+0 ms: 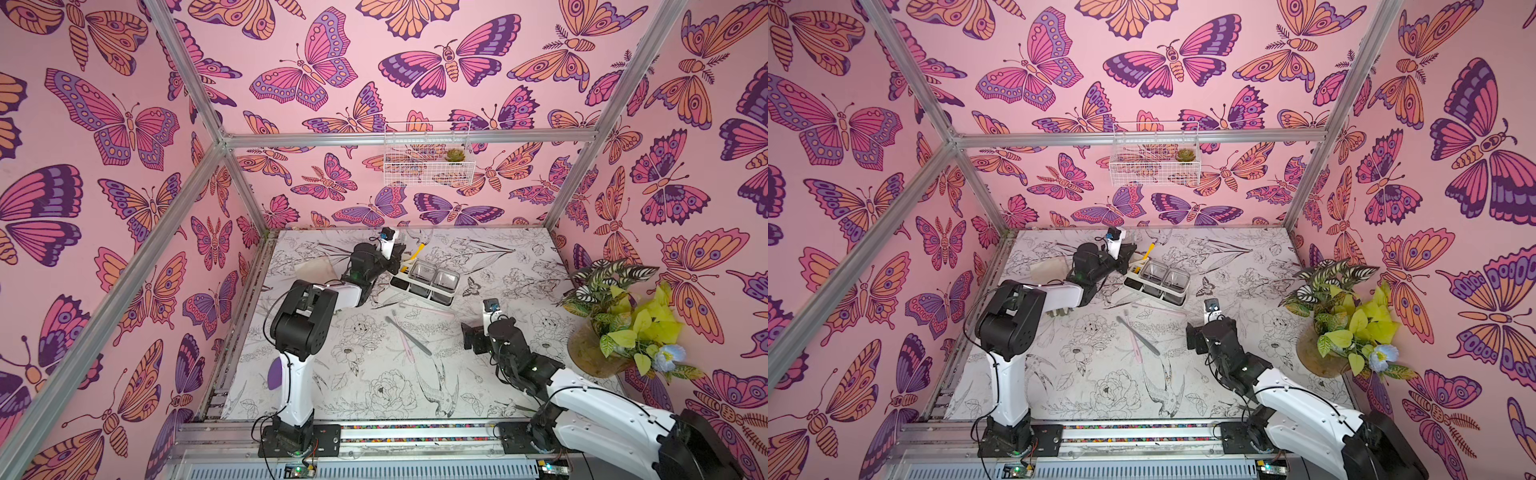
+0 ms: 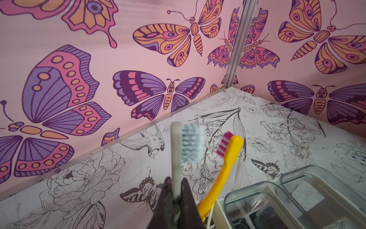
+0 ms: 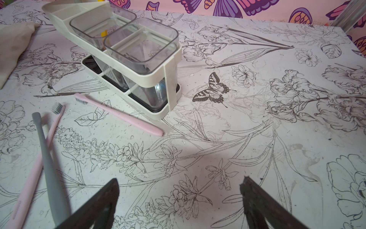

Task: Place the toothbrush into the toothbrush holder
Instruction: Place the toothbrush in the toothbrush holder.

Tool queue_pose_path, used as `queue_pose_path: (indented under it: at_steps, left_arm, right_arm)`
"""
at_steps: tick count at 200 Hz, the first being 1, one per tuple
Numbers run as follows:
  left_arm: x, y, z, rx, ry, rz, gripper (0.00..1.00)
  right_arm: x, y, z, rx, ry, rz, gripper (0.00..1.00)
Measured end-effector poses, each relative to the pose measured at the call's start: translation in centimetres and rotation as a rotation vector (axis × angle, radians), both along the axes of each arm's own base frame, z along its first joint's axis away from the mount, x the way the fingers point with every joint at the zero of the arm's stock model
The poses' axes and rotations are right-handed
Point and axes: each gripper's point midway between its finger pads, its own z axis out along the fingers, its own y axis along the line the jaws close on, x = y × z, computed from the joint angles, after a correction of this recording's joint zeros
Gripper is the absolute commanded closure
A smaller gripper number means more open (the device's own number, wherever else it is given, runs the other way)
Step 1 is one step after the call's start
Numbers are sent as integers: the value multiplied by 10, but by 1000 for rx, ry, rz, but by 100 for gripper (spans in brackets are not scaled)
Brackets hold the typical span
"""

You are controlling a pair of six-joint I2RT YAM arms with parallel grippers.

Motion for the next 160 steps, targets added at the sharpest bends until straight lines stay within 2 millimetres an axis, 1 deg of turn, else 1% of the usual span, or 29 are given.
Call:
queue_pose_path:
  at_steps: [22, 67, 73, 99, 134, 141, 150, 160]
  left_arm:
    - [3, 3, -14, 15, 20, 8, 99]
    - [4, 5, -12, 16, 6, 14, 98]
    - [5, 5, -11, 16, 4, 14, 96]
    - [6, 6, -11, 22, -5, 19, 79]
    - [6, 7, -11, 24, -7, 23, 77]
    - [6, 7, -11, 24, -8, 23, 75]
    - [6, 7, -10, 24, -9, 23, 69]
    - [6, 7, -10, 26, -14, 22, 66]
  right_arm:
    - [0, 0, -3, -6, 8, 0, 4]
    - [0, 0, -4, -10, 12, 0, 4]
    - [0, 0, -4, -9, 12, 0, 4]
    - [1, 1, -4, -10, 13, 0, 4]
    - [1, 1, -4, -9, 12, 0, 4]
    - [1, 1, -4, -9, 12, 0, 4]
    - [1, 1, -4, -10, 12, 0, 4]
    - [1, 1, -4, -10, 12, 1, 4]
